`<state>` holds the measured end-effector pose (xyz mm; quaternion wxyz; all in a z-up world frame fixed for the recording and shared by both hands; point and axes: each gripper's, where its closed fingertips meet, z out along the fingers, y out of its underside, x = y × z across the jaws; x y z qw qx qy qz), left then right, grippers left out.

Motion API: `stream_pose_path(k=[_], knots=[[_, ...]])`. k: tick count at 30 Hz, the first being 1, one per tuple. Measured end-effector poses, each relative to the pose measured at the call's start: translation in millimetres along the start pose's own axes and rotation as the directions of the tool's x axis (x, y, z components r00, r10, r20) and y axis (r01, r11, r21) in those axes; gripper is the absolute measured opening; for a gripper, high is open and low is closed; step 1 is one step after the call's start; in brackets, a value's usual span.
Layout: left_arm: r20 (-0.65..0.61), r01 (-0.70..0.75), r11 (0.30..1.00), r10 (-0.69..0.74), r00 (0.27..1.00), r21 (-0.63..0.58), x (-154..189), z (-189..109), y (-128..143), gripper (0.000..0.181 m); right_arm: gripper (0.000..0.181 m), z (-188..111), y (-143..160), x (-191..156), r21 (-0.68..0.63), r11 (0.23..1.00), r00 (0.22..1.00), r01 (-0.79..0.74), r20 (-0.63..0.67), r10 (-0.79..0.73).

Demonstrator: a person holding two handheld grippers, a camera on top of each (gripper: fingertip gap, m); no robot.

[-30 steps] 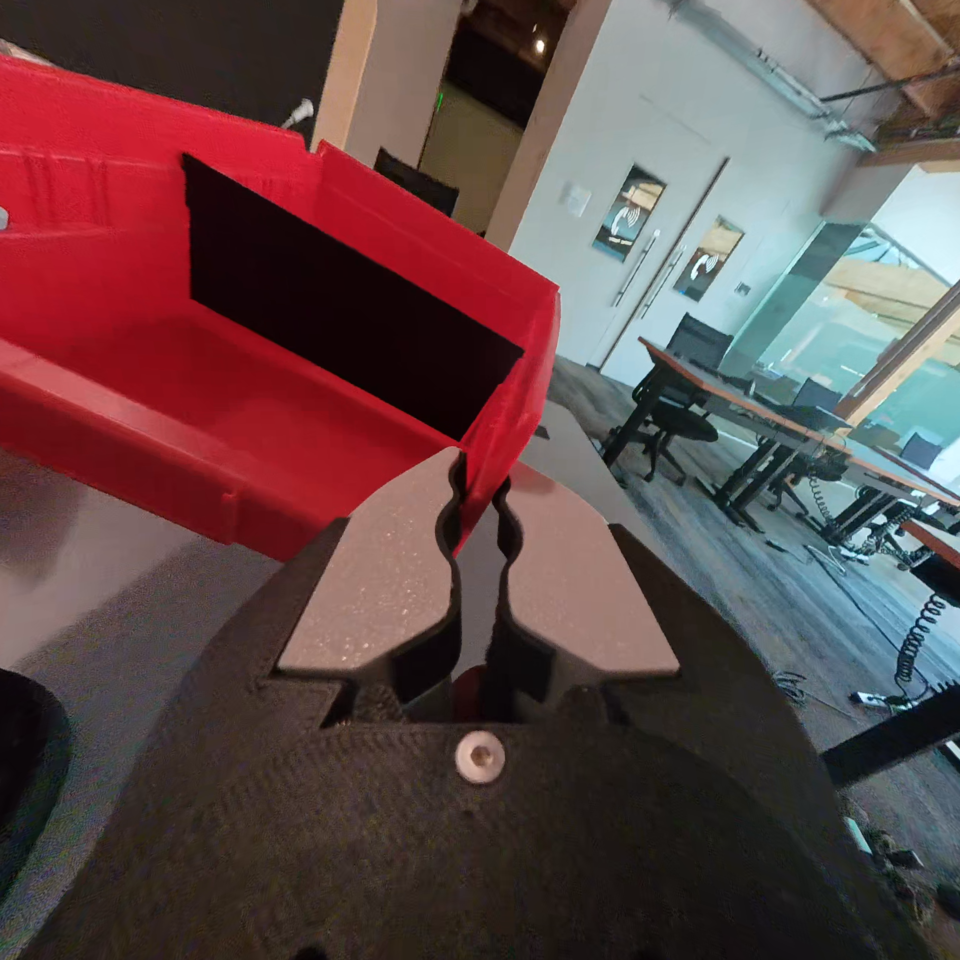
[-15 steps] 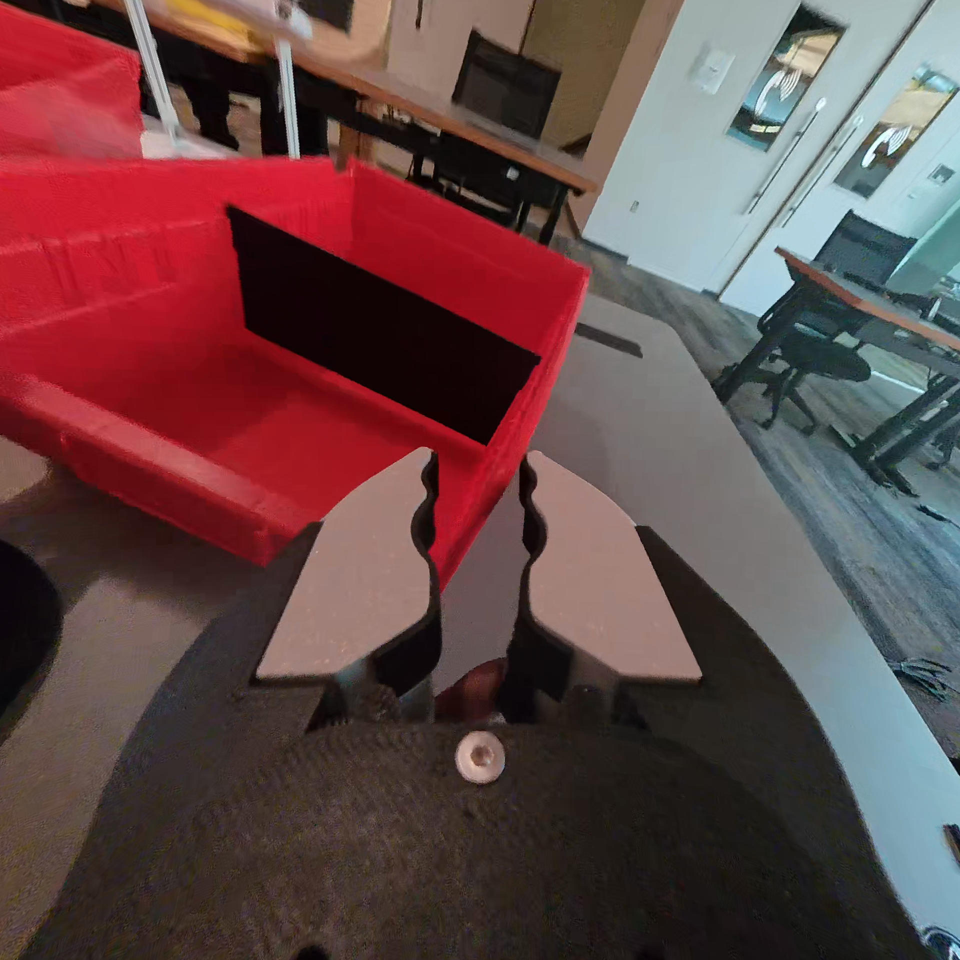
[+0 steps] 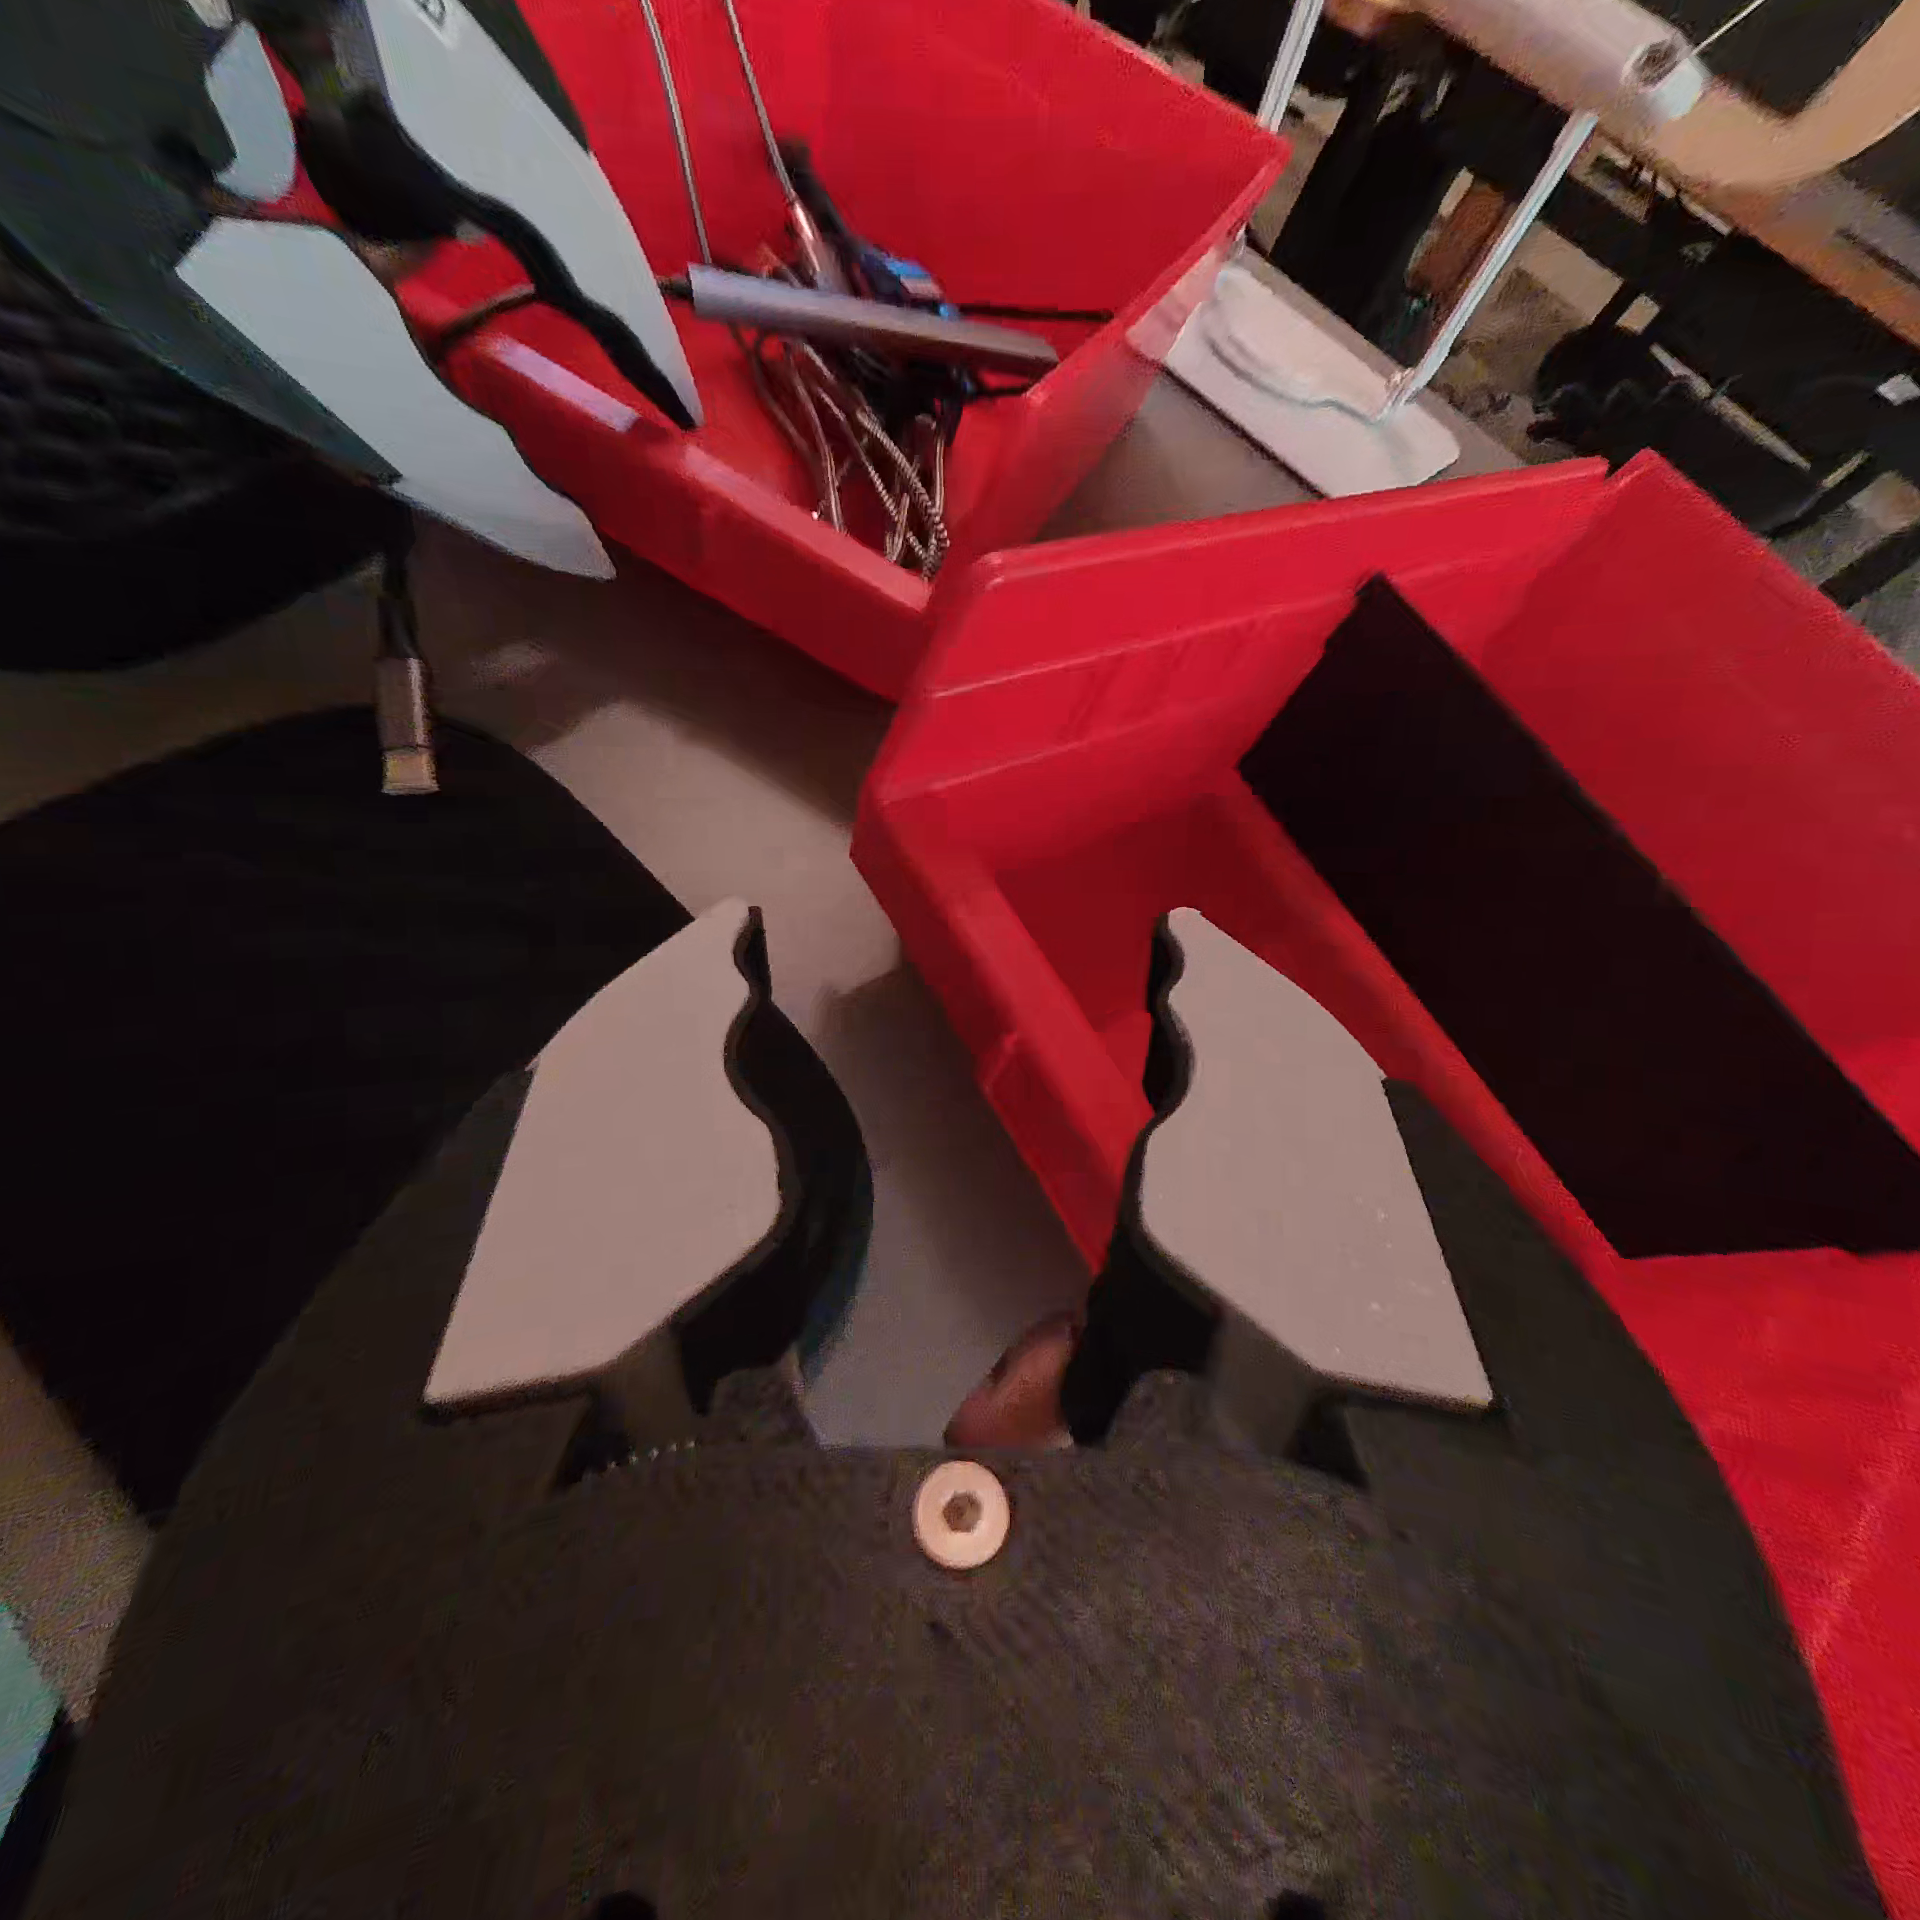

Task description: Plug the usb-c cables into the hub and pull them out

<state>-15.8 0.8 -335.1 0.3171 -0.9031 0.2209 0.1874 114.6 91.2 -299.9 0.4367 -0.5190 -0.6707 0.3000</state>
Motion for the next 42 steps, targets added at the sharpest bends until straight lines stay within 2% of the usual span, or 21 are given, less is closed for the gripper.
stream_pose_path(k=[3, 5, 7, 13, 20, 26, 29, 32, 35, 39, 40, 42], knots=[[-0.015, 0.021, 0.996, -0.022, 1.0, -0.084, -5.5, 8.4, 19.0, 0.034, 0.062, 27.8, 5.4, -1.8, -0.076, 0.996, 0.997, 0.043, -0.064, -0.047], [-0.041, -0.028, 0.992, 0.023, 0.999, -0.121, -8.7, 9.4, 30.1, 0.028, 0.052, 35.5, 13.8, 5.5, -0.149, 0.985, 0.984, 0.089, -0.142, -0.11], [-0.087, -0.019, 0.991, 0.008, 0.996, -0.135, -11.1, 6.2, 38.9, 0.028, 0.046, 37.8, 18.7, 6.3, -0.175, 0.977, 0.977, 0.123, -0.152, -0.15], [-0.152, 0.027, 0.988, -0.051, 0.987, -0.155, -30.1, -9.6, 82.5, 0.031, 0.041, 26.9, 29.9, 13.1, -0.17, 0.982, 0.987, 0.081, -0.123, -0.102], [-0.135, 0.076, 0.977, -0.104, 0.985, -0.2, -49.0, -39.9, 146.3, 0.031, 0.043, 15.8, 39.1, 21.3, -0.171, 0.984, 0.991, 0.042, -0.118, -0.063], [-0.127, 0.1, 0.976, -0.126, 0.984, -0.195, -47.7, -78.2, 200.8, 0.033, 0.043, 11.3, 43.4, 24.7, -0.198, 0.98, 0.993, 0.03, -0.107, -0.052], [-0.103, 0.127, 0.974, -0.148, 0.984, -0.189, -40.2, -95.2, 217.9, 0.033, 0.044, 5.8, 46.1, 25.5, -0.215, 0.976, 0.995, 0.022, -0.095, -0.043], [-0.067, 0.144, 0.974, -0.158, 0.985, -0.176, -34.2, -105.7, 226.5, 0.033, 0.046, 2.7, 44.2, 19.4, -0.221, 0.975, 0.995, 0.024, -0.087, -0.044], [-0.062, 0.185, 0.975, -0.193, 0.979, -0.126, -29.1, -112.0, 224.1, 0.037, 0.056, -1.9, 37.5, 15.7, -0.191, 0.981, 0.997, 0.018, -0.069, -0.032], [-0.005, 0.319, 0.94, -0.321, 0.947, 0.121, -39.9, -142.2, 187.0, 0.046, 0.066, -26.3, 6.1, 26.6, 0.002, 0.999, 0.995, -0.039, -0.096, 0.039], [0.073, 0.345, 0.919, -0.364, 0.929, 0.188, -52.8, -153.1, 178.3, 0.046, 0.067, -35.2, -2.7, 31.6, 0.066, 0.997, 0.992, -0.044, -0.115, 0.052], [0.325, 0.345, 0.893, -0.43, 0.842, 0.29, -88.4, -173.8, 168.7, 0.046, 0.069, -52.1, -20.4, 40.2, 0.198, 0.98, 0.985, -0.033, -0.16, 0.066]])
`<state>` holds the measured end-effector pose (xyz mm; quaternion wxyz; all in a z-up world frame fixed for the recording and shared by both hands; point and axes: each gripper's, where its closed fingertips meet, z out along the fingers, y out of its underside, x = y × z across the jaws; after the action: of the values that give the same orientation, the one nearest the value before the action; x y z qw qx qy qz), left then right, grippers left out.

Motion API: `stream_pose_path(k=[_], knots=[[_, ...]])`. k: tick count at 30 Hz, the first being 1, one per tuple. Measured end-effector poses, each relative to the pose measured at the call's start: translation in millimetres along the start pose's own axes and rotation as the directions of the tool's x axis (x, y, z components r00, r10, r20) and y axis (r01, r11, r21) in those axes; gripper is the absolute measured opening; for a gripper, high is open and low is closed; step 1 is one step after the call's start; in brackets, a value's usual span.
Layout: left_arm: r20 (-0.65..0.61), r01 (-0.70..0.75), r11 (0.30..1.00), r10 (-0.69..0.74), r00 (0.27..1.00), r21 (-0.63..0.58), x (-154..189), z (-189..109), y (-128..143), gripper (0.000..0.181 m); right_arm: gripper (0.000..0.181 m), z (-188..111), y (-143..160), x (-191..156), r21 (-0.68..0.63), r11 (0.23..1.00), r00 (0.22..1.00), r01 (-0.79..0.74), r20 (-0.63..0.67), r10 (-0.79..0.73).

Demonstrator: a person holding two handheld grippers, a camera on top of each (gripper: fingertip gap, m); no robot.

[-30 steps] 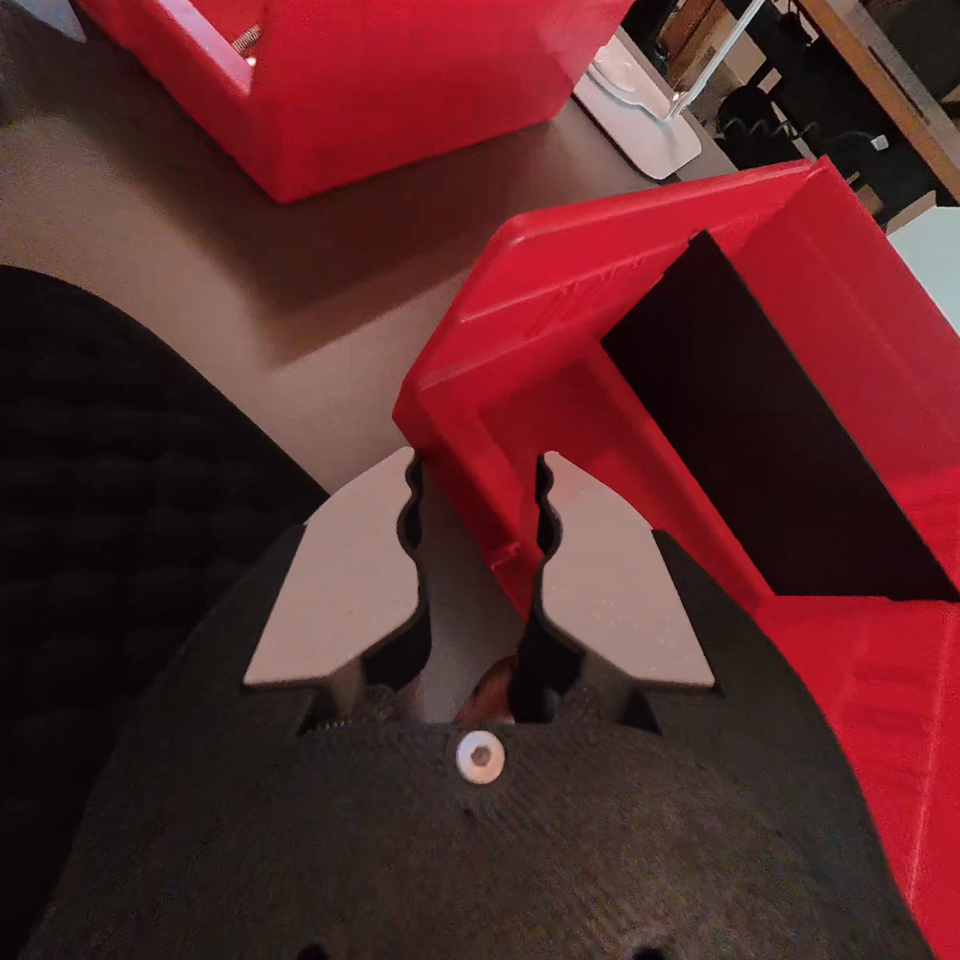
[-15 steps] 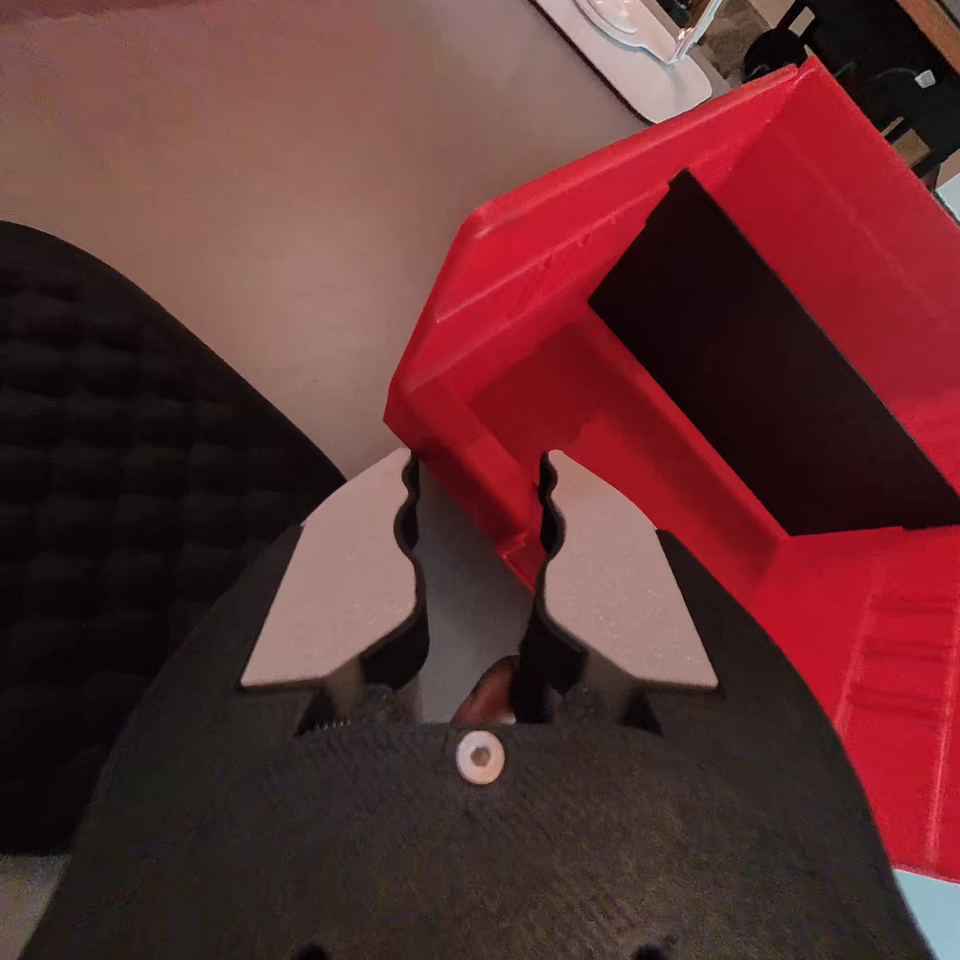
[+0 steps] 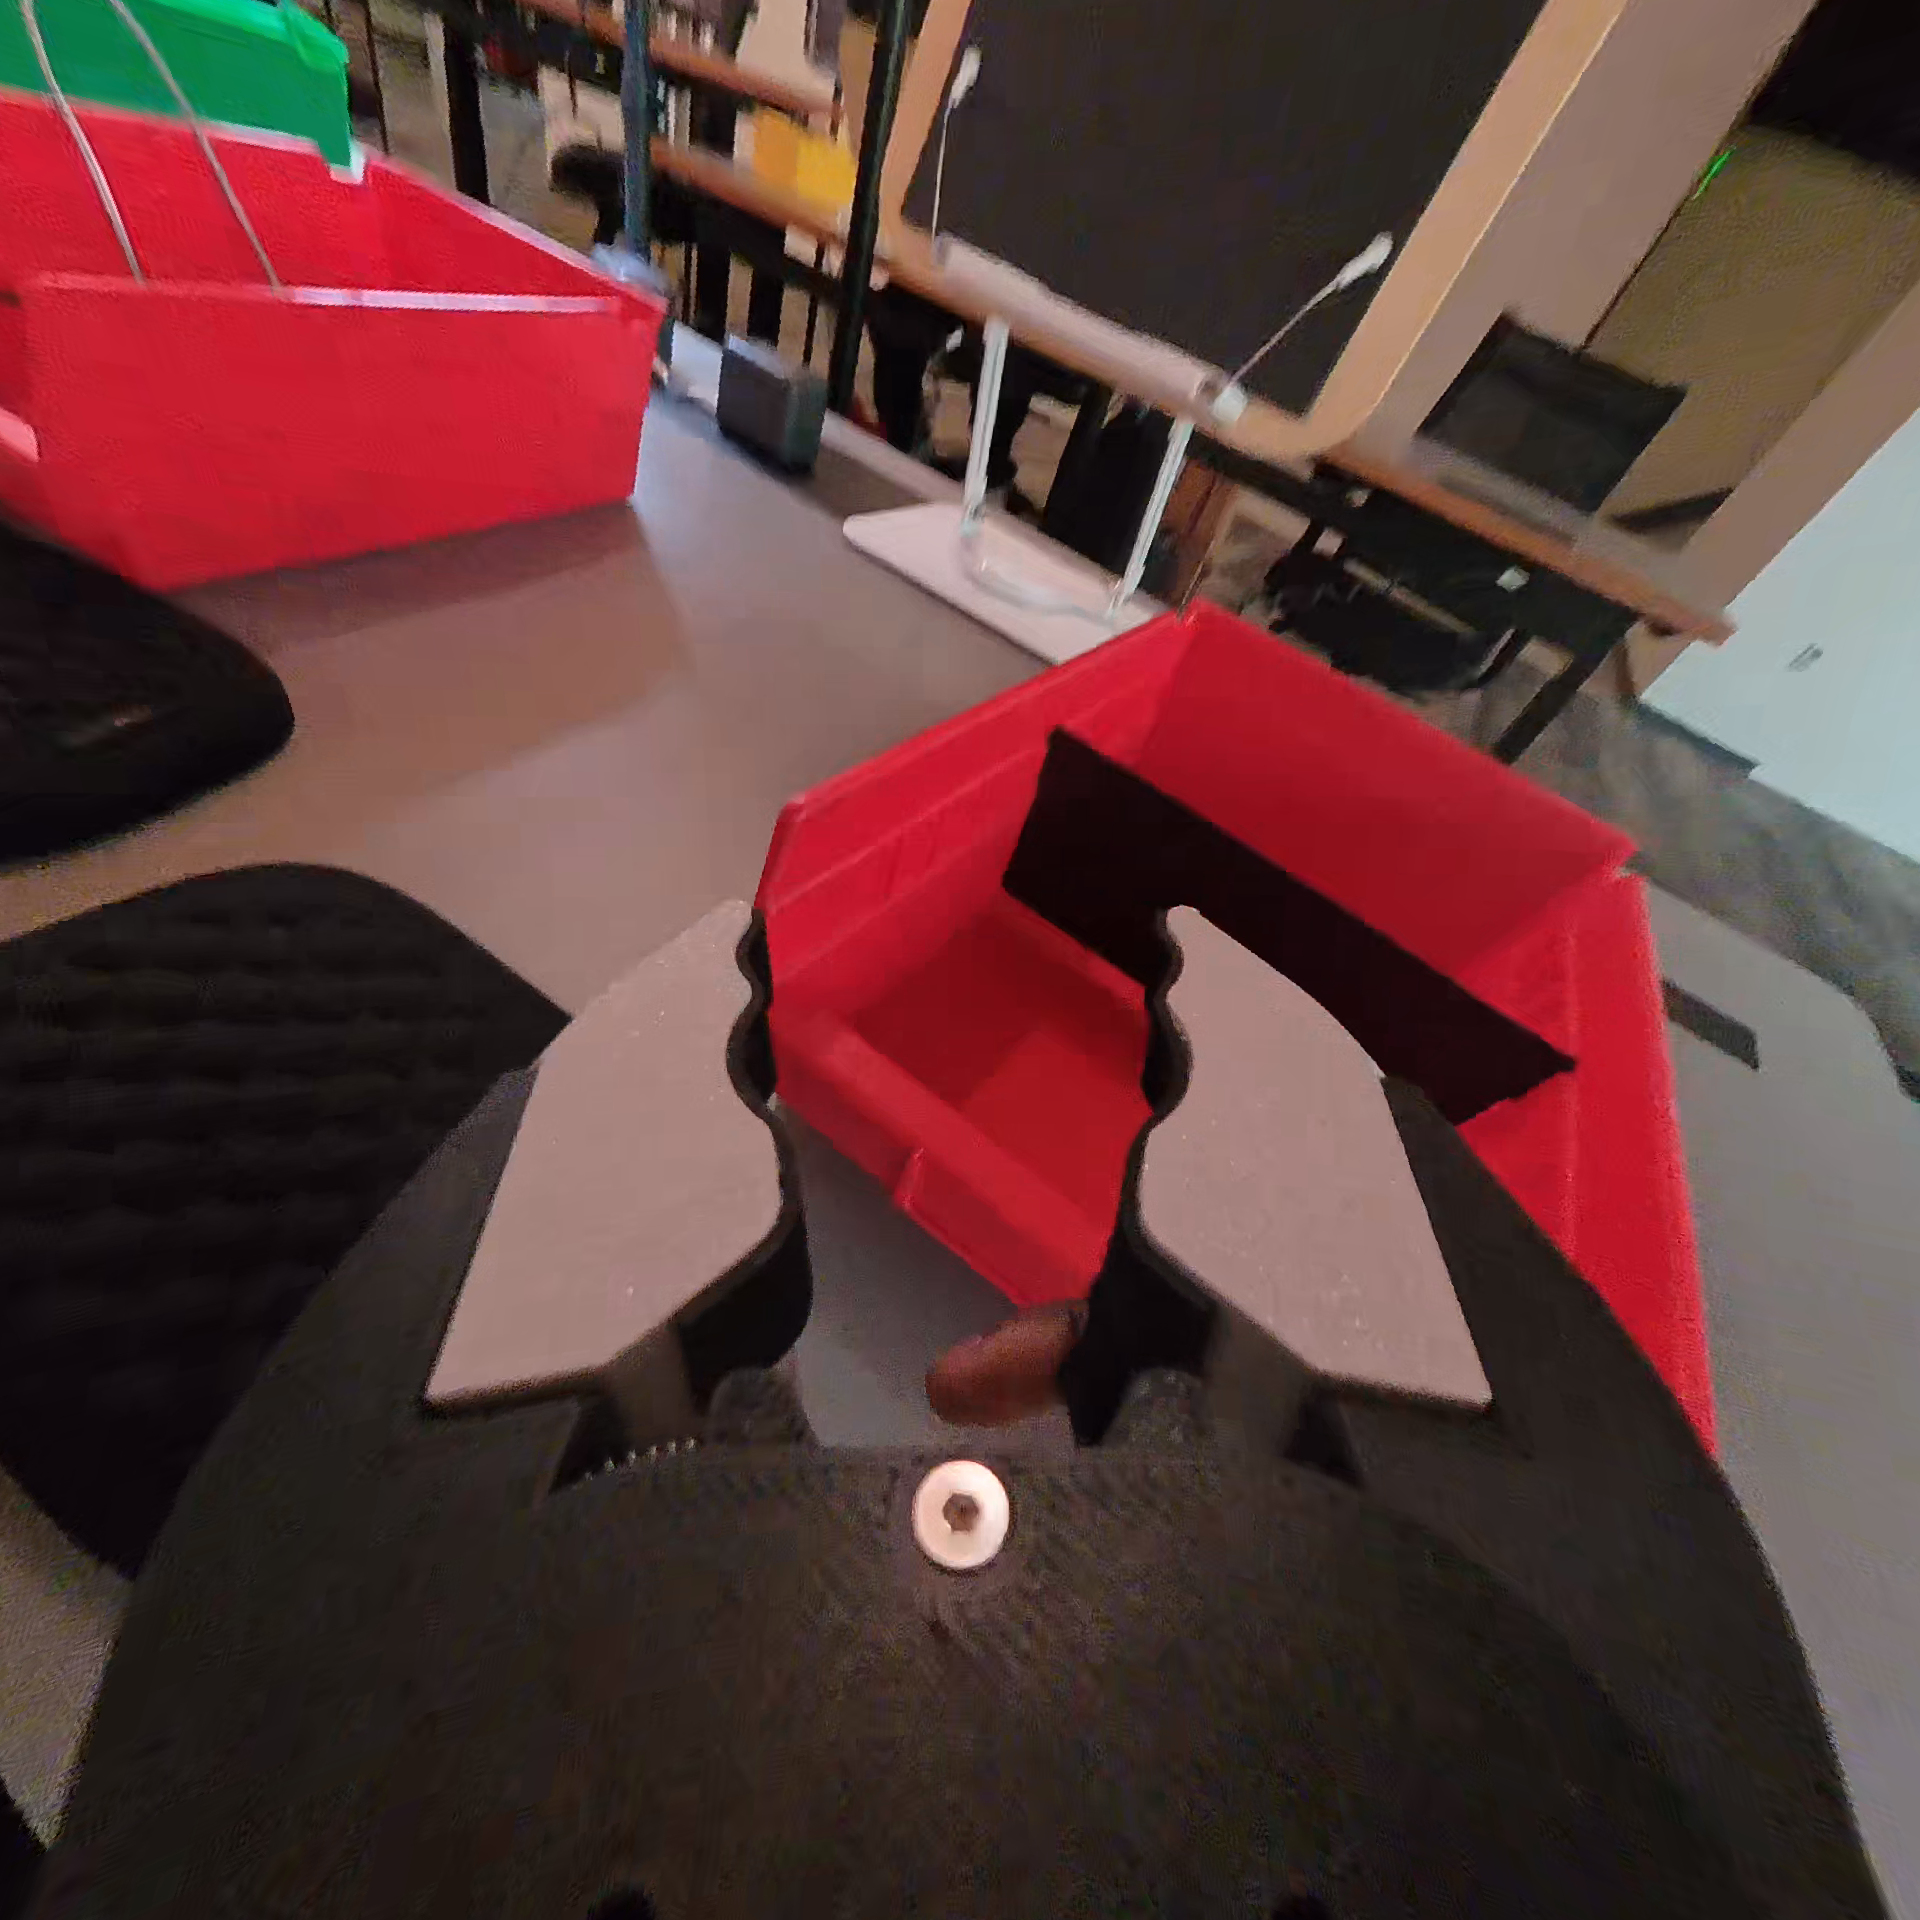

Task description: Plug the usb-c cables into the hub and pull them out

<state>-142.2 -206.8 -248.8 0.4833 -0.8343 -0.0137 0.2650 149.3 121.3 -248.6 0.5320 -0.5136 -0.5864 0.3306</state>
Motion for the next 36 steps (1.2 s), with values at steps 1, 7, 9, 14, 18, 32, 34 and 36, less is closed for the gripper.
stream_pose_path(k=[1, 7, 9, 14, 18, 32, 34, 36], knots=[[0.102, -0.03, 0.999, 0.027, 0.994, 0.028, -9.0, 0.4, -9.7, 0.046, 0.069, -5.1, -10.1, 3.7, 0.066, 0.998, 1.0, -0.003, -0.021, 0.004], [0.092, -0.244, 0.958, 0.259, 0.961, -0.151, 2.1, 48.8, -2.4, 0.022, 0.068, -21.1, -41.6, 6.8, 0.249, 0.968, 0.998, -0.039, -0.042, 0.051], [0.026, -0.248, 0.941, 0.26, 0.965, -0.229, 0.4, 67.1, 10.4, 0.024, 0.067, -23.6, -44.9, 7.2, 0.263, 0.965, 0.998, -0.02, -0.058, 0.036], [-0.032, -0.299, 0.878, 0.311, 0.95, -0.374, -10.4, 96.6, 33.7, 0.028, 0.064, -27.6, -47.7, 10.2, 0.289, 0.957, 0.996, 0.0, -0.085, 0.026], [-0.032, -0.355, 0.815, 0.384, 0.923, -0.459, -17.8, 109.5, 45.0, 0.032, 0.063, -26.8, -45.2, 12.2, 0.295, 0.955, 0.995, 0.0, -0.093, 0.029], [0.114, 0.073, 0.983, -0.054, 0.992, -0.171, -80.7, 61.9, -6.9, 0.008, 0.056, -26.6, -43.4, 15.8, 0.296, 0.955, 0.992, 0.013, -0.125, 0.025], [0.064, 0.169, 0.981, -0.163, 0.985, -0.099, -86.9, 53.2, -17.3, 0.008, 0.056, -25.5, -44.4, 14.0, 0.29, 0.957, 0.992, 0.022, -0.125, 0.015], [0.016, 0.233, 0.971, -0.232, 0.973, -0.055, -91.2, 45.8, -25.8, 0.008, 0.055, -25.0, -46.3, 12.7, 0.293, 0.956, 0.992, 0.027, -0.125, 0.01]])
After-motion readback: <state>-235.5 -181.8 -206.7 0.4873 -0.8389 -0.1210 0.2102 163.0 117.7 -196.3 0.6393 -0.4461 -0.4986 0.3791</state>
